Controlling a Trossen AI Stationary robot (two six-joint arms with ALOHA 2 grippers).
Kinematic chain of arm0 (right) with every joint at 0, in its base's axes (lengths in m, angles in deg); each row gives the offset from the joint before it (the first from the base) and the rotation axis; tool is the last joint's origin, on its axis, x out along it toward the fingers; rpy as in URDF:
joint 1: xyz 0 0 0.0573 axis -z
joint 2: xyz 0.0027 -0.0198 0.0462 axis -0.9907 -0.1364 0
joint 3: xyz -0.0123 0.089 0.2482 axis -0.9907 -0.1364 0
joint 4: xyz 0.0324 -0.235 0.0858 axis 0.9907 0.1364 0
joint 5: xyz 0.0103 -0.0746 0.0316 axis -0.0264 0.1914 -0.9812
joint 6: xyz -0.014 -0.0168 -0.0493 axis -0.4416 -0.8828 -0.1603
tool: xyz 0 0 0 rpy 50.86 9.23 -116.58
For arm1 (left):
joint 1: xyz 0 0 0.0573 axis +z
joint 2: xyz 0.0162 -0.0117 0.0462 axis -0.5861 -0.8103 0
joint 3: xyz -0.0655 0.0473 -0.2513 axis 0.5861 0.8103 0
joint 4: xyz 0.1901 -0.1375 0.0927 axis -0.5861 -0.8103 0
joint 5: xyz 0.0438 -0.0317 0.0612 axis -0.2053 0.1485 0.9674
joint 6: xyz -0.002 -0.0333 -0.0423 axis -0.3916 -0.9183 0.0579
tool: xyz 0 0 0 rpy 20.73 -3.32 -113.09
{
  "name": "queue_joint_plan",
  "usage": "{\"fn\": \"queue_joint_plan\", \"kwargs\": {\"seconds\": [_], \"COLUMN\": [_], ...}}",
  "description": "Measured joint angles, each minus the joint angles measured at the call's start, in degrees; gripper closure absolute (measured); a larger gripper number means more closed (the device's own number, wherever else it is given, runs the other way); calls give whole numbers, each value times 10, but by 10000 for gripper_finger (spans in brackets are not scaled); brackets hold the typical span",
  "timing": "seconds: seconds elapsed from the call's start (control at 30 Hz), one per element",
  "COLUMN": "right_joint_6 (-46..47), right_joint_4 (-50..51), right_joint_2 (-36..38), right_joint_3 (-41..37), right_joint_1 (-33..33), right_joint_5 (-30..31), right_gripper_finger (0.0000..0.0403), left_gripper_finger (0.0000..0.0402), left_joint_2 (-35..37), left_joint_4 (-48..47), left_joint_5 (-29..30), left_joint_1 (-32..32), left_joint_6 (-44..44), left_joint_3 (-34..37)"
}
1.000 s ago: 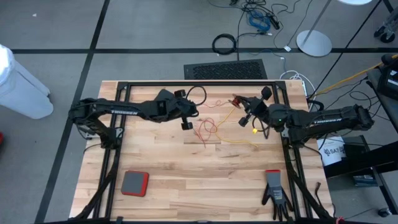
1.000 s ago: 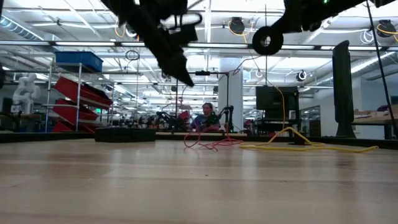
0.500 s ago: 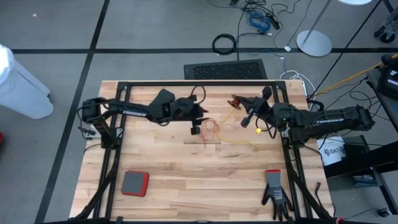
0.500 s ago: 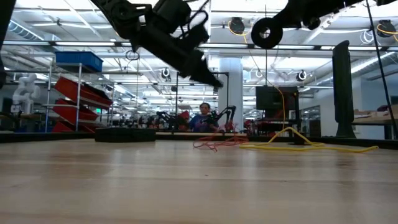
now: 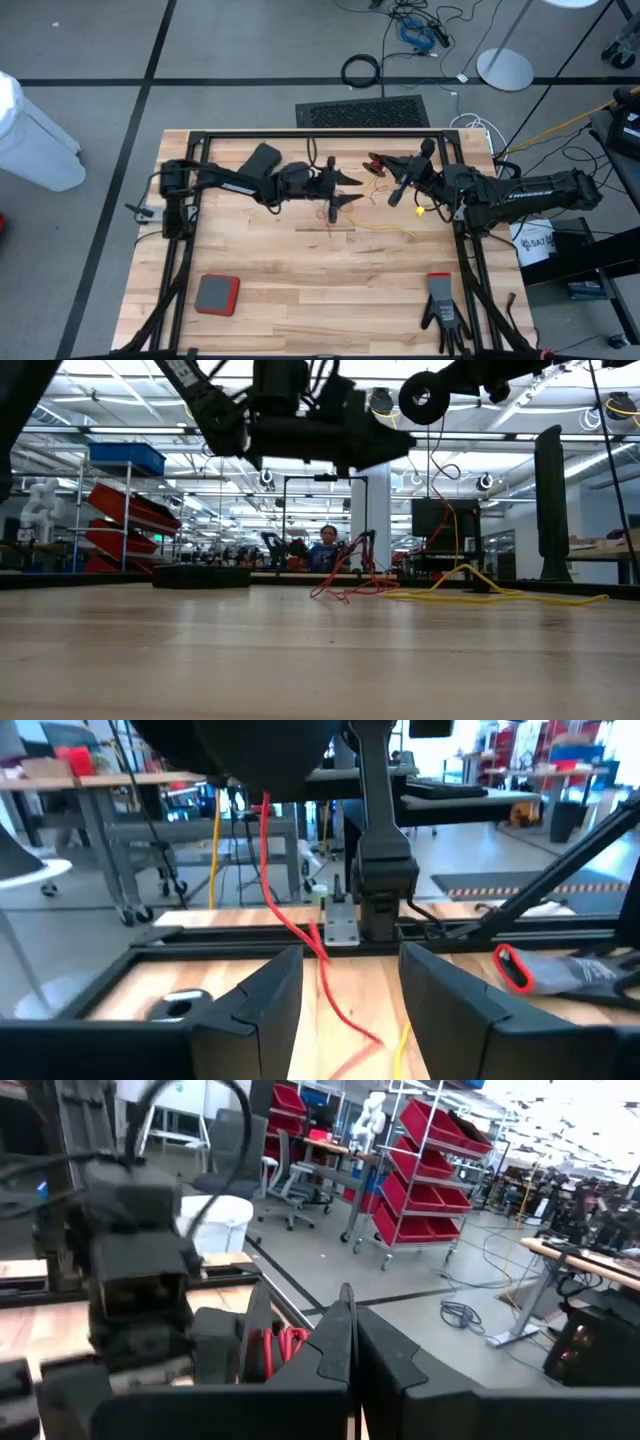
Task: Coil cords
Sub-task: Uncoil the red wire from the spool
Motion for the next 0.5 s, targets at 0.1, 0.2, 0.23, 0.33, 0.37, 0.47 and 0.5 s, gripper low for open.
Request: {"fn": "queue_joint_plan", "kwargs": {"seconds": [0.1,0.2,0.23,0.33,0.37,0.47,0.5], "right_joint_6": [6,10,12,13,13,7,3], "right_joint_4": [-1,-1,-4,-6,-11,-33,-41], "right_joint_2": [-2,-6,-10,-15,-18,-27,-31], "right_joint_3": [0,0,0,0,0,0,0], "right_joint_1": [0,0,0,0,0,0,0], "right_joint_5": [-11,-11,-11,-12,-13,-25,-26], "right_gripper_finger": [403,403,403,403,403,403,403], "left_gripper_finger": [227,227,227,227,227,227,227], "left_joint_2": [-32,-48,-49,-52,-52,-52,-52], "left_joint_4": [46,85,89,95,93,65,54], "left_joint_5": [1,17,23,36,35,35,35], "left_joint_1": [0,0,0,0,0,-3,-3], "left_joint_6": [-28,-45,-45,-40,-35,-28,-26], "left_joint_3": [-18,-31,-32,-45,-50,-66,-71]}}
